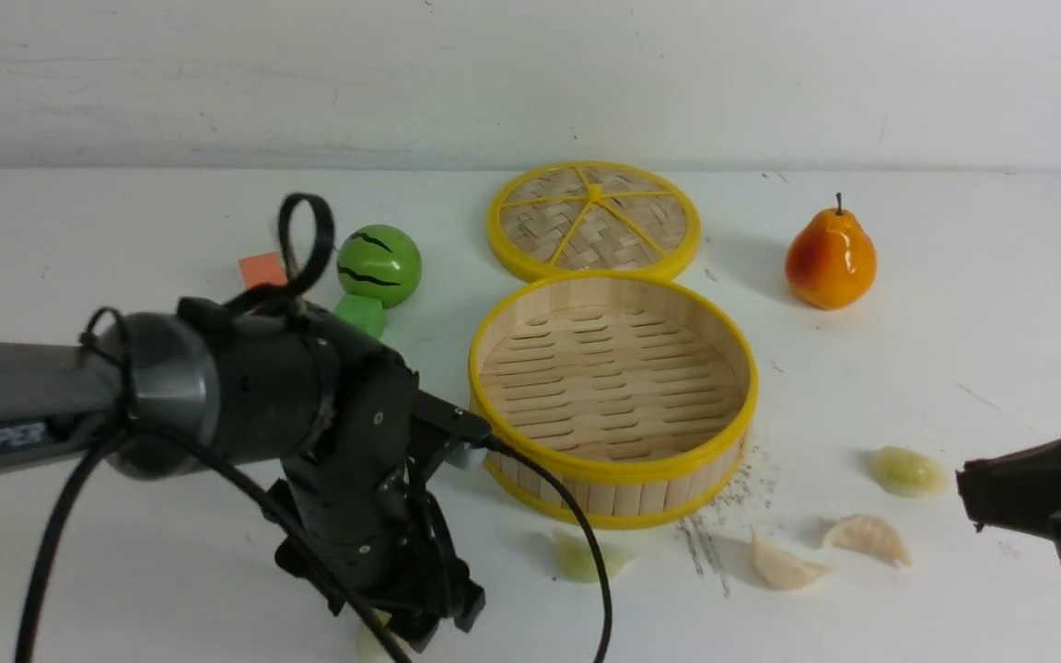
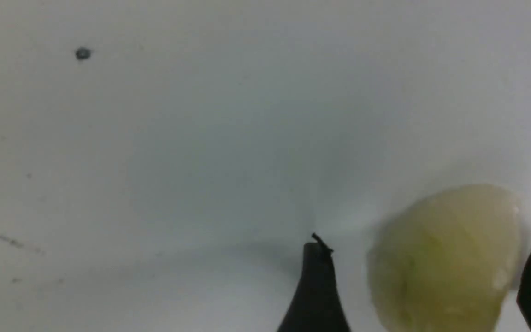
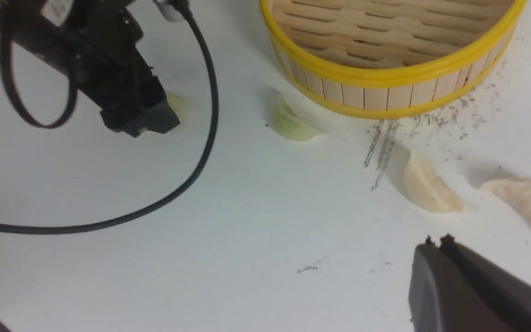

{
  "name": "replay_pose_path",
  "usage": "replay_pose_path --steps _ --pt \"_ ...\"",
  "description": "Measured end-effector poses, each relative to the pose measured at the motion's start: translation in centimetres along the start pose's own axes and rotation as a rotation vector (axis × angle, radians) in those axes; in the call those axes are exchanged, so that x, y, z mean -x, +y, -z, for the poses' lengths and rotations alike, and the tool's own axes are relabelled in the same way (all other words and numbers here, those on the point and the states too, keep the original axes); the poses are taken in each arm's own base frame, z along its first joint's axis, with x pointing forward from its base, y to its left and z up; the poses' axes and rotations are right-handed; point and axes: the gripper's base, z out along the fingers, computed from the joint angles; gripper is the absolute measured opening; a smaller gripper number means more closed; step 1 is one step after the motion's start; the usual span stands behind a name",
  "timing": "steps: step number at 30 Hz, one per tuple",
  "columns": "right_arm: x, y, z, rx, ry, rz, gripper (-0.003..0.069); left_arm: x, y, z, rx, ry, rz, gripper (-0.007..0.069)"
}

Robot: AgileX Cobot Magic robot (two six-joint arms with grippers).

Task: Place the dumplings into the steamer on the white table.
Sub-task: 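Reach for and grasp a dumpling on the table with the left gripper, then place the dumpling into the bamboo steamer basket with the left gripper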

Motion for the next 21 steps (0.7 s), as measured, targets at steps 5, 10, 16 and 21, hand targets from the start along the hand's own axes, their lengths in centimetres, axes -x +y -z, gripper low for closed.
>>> replay_pose_path --steps 5,10,16,21 --pt "-0.2 -0.3 -0.3 -0.016 -0.008 -0.005 -0.0014 0.3 -0.2 -0.4 -0.019 -0.007 0.022 0.0308" --pt "-0.2 -0.4 -0.4 -0.025 -0.013 -0.002 -0.0014 0.9 -0.2 0.7 -0.014 0.03 0.025 0.0237" --pt "0.0 -0.5 -0.4 -0.04 -0.041 -0.001 -0.0014 6.4 -0.6 8.5 -0.073 -0.149 0.065 0.0238" --pt "0.0 -0.3 -0.4 -0.014 -0.036 -0.028 -0.0014 11.0 -1.3 12.8 -0.156 -0.331 0.116 0.0238"
